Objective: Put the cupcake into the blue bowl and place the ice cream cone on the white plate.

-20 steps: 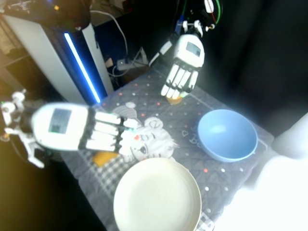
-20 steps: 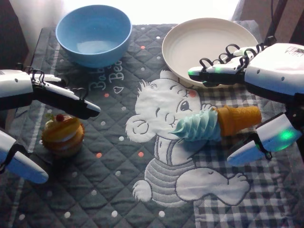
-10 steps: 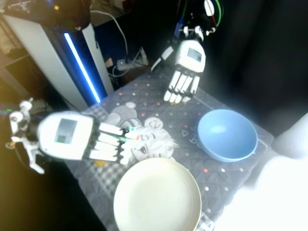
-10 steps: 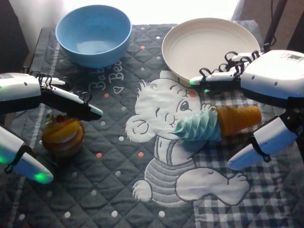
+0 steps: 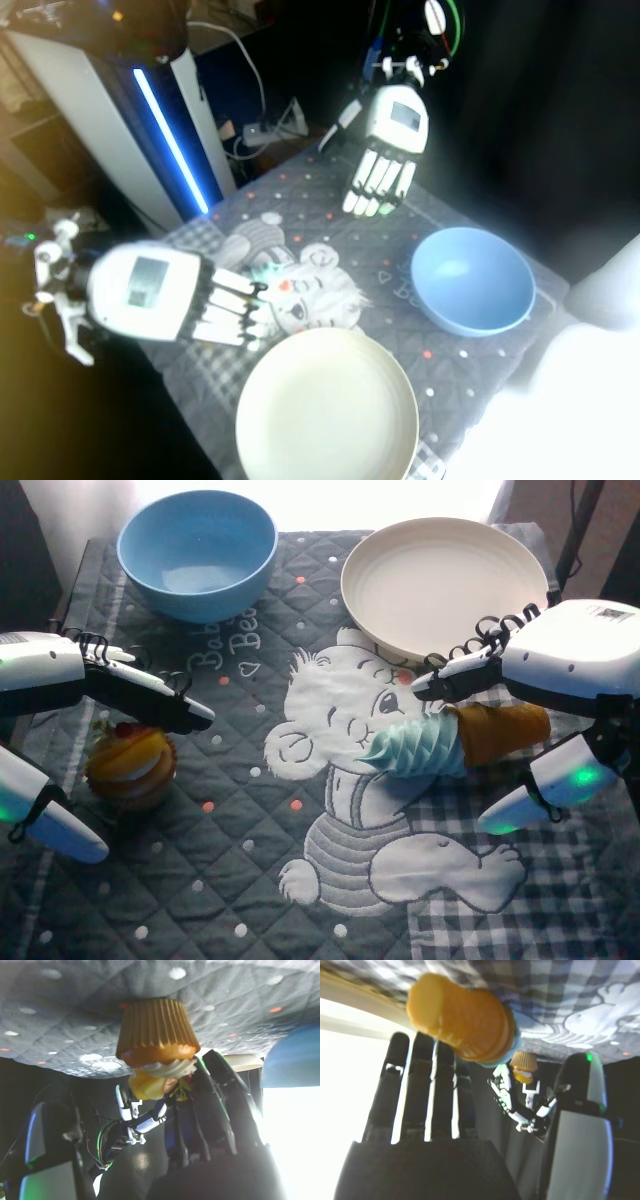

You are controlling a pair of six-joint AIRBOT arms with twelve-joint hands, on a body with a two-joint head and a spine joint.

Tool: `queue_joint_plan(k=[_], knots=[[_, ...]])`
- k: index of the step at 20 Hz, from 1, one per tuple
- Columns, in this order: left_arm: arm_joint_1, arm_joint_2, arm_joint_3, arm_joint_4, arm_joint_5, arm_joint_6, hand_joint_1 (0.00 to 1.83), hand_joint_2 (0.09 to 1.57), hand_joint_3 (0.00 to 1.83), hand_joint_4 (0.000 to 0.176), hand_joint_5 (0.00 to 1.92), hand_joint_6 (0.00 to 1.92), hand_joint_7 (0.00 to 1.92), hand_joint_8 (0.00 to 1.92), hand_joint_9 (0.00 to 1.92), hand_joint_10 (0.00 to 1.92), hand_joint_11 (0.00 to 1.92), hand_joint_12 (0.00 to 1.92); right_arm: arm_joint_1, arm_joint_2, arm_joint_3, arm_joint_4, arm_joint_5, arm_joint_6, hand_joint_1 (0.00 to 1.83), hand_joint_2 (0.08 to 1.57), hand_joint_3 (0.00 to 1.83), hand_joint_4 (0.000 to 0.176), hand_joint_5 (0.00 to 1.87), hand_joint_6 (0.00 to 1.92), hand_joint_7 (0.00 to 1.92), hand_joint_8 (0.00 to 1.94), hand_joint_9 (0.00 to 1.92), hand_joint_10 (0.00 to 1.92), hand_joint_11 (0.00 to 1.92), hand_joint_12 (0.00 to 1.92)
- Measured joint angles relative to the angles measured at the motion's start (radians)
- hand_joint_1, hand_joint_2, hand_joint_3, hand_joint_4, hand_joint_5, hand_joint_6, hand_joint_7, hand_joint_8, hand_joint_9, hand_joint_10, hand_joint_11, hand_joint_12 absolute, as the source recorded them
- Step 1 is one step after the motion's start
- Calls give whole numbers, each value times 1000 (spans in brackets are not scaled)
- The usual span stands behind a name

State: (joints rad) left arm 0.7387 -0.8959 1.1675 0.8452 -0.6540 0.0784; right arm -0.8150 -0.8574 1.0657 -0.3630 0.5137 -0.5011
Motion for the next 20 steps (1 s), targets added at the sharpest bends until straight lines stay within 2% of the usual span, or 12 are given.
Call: queue_joint_plan(k=[1,2,3,4,5,6,7,8,9,11,17,20], knots=[[0,0,0,0,0,0,1163,901,3,0,777,19,736,7,756,14,394,895,0,-3,3,0,-4,0,850,815,1,0,626,2,784,9,909,40,619,891],[0,0,2,-2,-1,0,1192,1018,12,0,1043,593,932,10,940,27,578,846,0,-7,8,2,-4,0,852,876,2,0,687,4,939,22,1000,41,624,966],[0,0,2,-5,-2,-1,1331,1101,1,0,1014,964,932,653,873,949,659,907,0,-10,11,6,-3,0,944,941,1,0,743,4,1074,22,1177,72,743,1022],[0,0,2,-8,-2,-1,1351,1140,1,0,982,1110,901,825,768,1234,647,1047,0,-11,15,10,-2,0,1031,985,4,0,843,10,1272,33,1389,111,974,1062],[0,0,2,-10,-3,-2,1358,1137,0,0,994,1114,935,806,765,1257,629,1126,0,-18,24,20,2,1,1100,1018,2,0,912,11,1359,33,1501,123,1121,1039],[0,-1,2,-10,-6,-3,1364,1123,0,0,1017,1075,974,746,790,1241,650,1182,0,-22,28,27,2,1,1164,1047,19,0,1051,626,1436,21,1592,101,1273,908],[1,-6,4,-10,-7,-3,1367,1115,0,0,1025,1068,1007,682,808,1220,657,1180,0,-24,32,30,5,4,1269,1032,25,0,1047,655,1322,509,1621,68,1349,859],[3,-6,4,-6,-4,-3,1370,1105,0,0,1033,1049,1031,642,837,1194,665,1140,0,-30,32,32,12,4,1290,1039,7,0,1068,610,1270,682,1636,63,1300,961],[6,-6,4,-7,-2,-3,1372,1101,0,0,1038,1037,1047,612,847,1189,670,1127,0,-32,34,34,14,4,1292,1048,1,0,1052,643,1245,740,1628,58,1261,1018],[6,-6,4,-15,-3,-3,1372,1099,0,0,1041,1024,1047,612,855,1183,674,1122,0,-32,34,39,16,4,1289,1060,1,0,1008,732,1221,776,1595,46,1209,1049],[13,-6,4,-30,-5,2,1375,1093,0,0,1052,1002,1068,591,860,1175,683,1099,0,-37,42,55,19,4,1283,1079,0,0,933,883,1200,794,1607,57,1232,1059],[13,-13,6,-45,-10,12,1373,1099,0,0,1041,1017,1032,648,860,1188,691,1128,0,-37,42,59,30,3,1280,1078,1,0,929,939,1203,758,1597,55,1234,1041]])
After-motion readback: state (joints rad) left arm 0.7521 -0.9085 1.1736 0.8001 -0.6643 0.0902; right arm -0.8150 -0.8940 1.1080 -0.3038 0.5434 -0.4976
